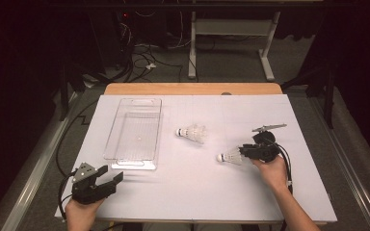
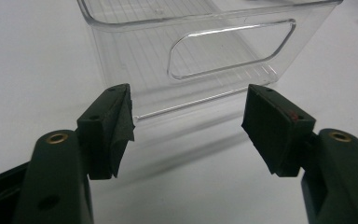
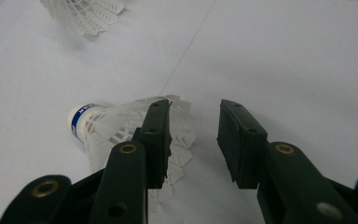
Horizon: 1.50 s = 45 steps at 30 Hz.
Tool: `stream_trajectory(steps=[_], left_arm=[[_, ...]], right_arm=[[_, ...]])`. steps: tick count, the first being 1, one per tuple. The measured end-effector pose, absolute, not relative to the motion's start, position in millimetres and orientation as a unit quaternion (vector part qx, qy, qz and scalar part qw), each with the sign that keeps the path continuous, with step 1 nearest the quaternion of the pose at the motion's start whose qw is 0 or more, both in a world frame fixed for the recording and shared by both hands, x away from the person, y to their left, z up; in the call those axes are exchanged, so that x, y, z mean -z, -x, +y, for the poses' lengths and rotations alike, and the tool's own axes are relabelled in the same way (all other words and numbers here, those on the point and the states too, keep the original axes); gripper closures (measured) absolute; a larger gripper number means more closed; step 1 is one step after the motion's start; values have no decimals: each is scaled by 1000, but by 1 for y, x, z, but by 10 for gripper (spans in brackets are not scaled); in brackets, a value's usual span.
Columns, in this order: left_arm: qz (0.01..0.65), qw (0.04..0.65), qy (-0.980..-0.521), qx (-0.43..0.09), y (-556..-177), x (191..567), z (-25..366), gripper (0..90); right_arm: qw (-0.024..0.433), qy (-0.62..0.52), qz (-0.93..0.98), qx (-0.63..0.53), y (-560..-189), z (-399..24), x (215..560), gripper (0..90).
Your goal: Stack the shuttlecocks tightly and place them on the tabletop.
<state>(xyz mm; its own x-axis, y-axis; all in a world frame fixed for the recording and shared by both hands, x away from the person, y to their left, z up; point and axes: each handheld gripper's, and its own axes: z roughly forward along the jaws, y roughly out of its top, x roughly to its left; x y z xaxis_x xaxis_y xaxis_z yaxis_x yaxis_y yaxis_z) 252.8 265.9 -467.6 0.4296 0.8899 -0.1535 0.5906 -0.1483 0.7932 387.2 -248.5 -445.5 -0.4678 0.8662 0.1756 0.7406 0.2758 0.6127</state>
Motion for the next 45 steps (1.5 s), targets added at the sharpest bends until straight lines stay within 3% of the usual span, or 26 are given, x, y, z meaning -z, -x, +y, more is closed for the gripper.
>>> stream_trajectory(steps=[25,45], left_arm=[[501,419,-734,-186,-249,466,265,342],[503,422,-731,-185,-248,466,266,342]], right_arm=[[146,-503,773,-359,-357,-271,440,591],[140,-475,785,-373,-327,-262,429,642]])
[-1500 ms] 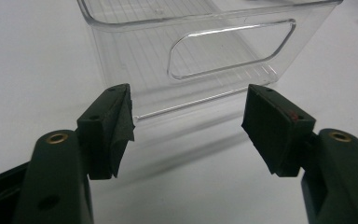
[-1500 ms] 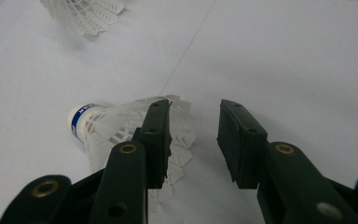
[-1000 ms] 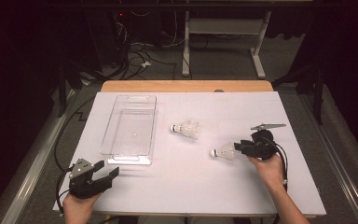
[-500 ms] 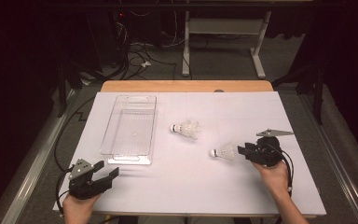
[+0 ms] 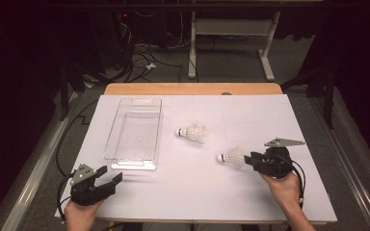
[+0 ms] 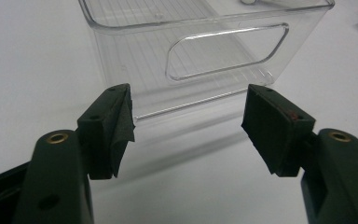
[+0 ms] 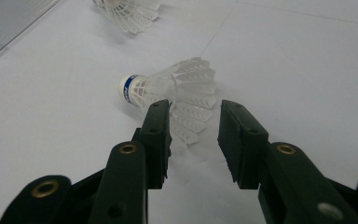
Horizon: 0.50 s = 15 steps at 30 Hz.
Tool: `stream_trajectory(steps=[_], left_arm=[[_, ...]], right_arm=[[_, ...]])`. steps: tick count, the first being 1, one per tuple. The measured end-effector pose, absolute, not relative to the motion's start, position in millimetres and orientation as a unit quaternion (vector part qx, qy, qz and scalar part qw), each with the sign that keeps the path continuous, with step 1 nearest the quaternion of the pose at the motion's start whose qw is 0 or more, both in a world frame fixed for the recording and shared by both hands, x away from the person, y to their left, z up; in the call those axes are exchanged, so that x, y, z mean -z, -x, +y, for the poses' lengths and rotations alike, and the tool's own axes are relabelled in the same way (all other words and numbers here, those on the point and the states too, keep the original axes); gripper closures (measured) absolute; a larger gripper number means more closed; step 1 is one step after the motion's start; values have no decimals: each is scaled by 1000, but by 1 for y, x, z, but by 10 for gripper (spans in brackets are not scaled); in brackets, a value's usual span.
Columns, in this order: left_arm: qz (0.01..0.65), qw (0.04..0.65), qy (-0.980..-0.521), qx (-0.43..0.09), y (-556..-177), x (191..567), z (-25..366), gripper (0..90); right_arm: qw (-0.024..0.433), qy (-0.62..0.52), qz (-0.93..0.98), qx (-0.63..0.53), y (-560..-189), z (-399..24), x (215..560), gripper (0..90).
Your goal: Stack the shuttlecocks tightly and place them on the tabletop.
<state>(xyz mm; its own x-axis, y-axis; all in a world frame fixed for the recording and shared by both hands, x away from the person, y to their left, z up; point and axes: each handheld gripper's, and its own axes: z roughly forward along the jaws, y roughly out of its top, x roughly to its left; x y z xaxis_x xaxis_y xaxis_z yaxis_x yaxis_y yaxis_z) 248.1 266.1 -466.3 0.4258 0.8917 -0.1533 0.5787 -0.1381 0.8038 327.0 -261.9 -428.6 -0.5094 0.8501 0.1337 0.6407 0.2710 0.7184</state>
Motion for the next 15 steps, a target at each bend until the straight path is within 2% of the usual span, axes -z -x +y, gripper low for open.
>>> stream_trajectory(steps=[15], left_arm=[[501,423,-731,-187,-247,466,267,342]], right_arm=[[118,-460,804,-358,-331,-240,436,642]])
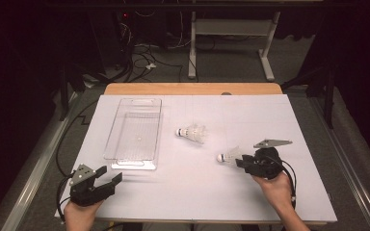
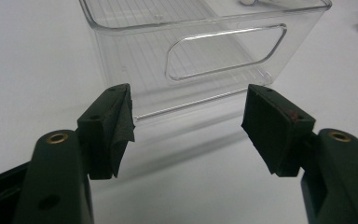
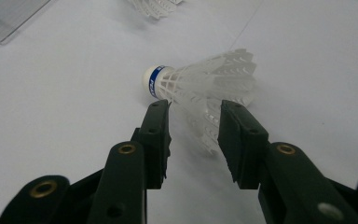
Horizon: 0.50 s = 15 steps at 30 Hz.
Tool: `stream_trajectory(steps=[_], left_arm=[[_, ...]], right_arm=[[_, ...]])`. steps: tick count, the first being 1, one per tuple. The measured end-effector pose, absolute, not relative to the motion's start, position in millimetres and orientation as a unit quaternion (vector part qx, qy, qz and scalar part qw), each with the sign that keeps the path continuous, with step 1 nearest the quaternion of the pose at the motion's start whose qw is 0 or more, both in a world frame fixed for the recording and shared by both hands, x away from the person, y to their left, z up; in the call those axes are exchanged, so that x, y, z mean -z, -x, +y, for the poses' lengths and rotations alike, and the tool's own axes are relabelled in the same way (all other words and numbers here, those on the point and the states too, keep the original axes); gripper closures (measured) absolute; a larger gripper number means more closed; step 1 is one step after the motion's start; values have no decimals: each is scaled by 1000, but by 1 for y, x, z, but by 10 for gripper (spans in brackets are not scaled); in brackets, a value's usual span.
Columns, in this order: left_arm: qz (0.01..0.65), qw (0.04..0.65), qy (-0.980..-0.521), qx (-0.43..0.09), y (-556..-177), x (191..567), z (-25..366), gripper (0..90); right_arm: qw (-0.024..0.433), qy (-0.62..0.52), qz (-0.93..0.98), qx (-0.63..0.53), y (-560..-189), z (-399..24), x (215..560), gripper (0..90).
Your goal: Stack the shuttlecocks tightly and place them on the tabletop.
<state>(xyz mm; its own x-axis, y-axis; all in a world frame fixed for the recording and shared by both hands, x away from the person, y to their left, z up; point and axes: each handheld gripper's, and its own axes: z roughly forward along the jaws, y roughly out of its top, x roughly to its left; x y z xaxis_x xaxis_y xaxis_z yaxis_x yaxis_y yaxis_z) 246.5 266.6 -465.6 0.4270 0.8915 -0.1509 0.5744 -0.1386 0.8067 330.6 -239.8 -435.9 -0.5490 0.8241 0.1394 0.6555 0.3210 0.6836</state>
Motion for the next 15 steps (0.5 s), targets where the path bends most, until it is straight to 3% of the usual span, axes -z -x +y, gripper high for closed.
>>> stream_trajectory(steps=[8,15], left_arm=[[500,422,-732,-188,-246,465,266,342],[500,422,-733,-187,-247,466,266,342]], right_arm=[[110,-453,813,-349,-336,-232,441,720],[107,-445,821,-342,-337,-229,442,847]])
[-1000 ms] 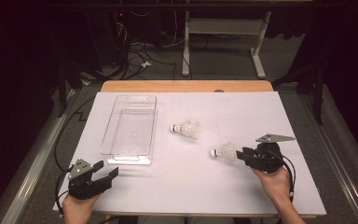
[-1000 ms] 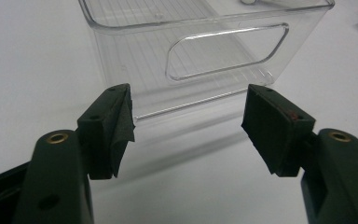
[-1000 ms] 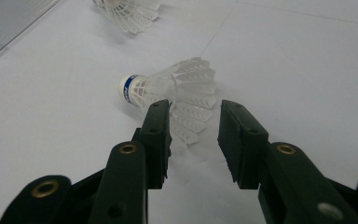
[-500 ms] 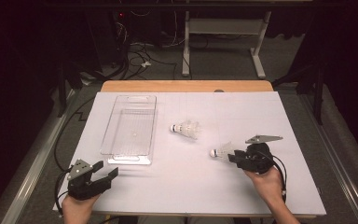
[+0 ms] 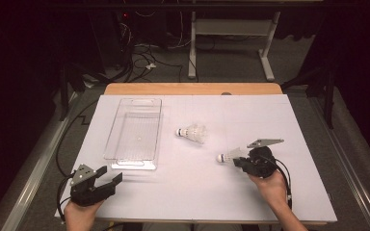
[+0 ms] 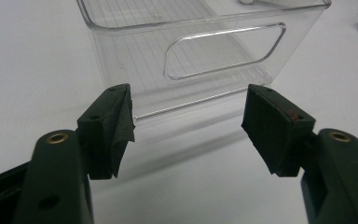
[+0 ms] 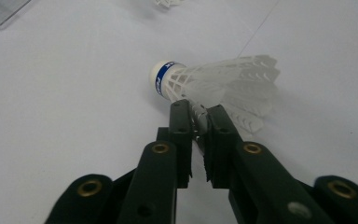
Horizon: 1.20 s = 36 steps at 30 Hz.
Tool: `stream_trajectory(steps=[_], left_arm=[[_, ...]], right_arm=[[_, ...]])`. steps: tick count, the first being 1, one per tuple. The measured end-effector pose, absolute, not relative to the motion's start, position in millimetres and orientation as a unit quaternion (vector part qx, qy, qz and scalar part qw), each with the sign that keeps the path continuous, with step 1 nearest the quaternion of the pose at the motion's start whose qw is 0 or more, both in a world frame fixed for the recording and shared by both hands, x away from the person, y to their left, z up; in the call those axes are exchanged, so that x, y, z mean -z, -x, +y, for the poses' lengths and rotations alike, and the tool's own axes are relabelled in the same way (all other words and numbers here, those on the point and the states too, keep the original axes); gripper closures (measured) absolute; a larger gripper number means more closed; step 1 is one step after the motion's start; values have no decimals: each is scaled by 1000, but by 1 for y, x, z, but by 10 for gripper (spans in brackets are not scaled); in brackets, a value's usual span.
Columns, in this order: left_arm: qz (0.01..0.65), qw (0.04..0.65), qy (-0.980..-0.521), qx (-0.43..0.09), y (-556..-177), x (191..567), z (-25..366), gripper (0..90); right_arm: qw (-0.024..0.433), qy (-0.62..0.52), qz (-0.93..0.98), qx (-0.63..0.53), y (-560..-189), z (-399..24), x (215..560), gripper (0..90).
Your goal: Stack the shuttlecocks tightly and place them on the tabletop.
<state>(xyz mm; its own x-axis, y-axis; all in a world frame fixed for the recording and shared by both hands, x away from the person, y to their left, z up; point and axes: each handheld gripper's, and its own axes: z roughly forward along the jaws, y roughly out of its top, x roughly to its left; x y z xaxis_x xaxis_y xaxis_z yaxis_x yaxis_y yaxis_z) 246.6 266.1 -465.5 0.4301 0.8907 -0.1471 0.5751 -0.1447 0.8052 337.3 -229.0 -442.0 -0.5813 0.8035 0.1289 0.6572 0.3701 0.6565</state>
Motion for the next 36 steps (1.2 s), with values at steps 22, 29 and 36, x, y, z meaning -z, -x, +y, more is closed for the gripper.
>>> stream_trajectory(steps=[22,29,36], left_arm=[[499,421,-733,-189,-246,465,267,342],[499,422,-733,-189,-246,465,267,342],[499,423,-732,-190,-245,465,267,342]], right_arm=[[103,-412,832,-357,-339,-220,434,900],[102,-410,829,-366,-342,-218,430,900],[102,-407,829,-369,-343,-214,428,900]])
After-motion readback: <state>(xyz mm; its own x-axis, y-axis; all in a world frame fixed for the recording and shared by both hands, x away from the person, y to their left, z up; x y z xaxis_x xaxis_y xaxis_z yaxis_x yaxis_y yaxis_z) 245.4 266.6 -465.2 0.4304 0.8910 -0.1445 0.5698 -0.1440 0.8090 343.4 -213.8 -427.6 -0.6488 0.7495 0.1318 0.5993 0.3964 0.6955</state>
